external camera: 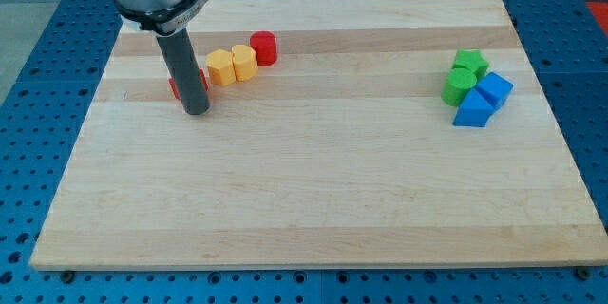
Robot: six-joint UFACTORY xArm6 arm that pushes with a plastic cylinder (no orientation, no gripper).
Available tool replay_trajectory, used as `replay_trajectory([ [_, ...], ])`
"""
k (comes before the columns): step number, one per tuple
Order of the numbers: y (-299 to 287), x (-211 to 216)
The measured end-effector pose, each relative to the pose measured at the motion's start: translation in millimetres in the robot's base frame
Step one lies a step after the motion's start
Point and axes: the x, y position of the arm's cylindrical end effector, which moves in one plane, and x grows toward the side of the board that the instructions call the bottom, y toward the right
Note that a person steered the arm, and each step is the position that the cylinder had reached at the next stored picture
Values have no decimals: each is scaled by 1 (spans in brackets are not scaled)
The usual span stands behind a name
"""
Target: Move your arm away from the red star
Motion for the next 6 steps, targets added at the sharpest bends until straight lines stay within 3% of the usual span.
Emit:
replay_trajectory([
  [6, 1, 44],
])
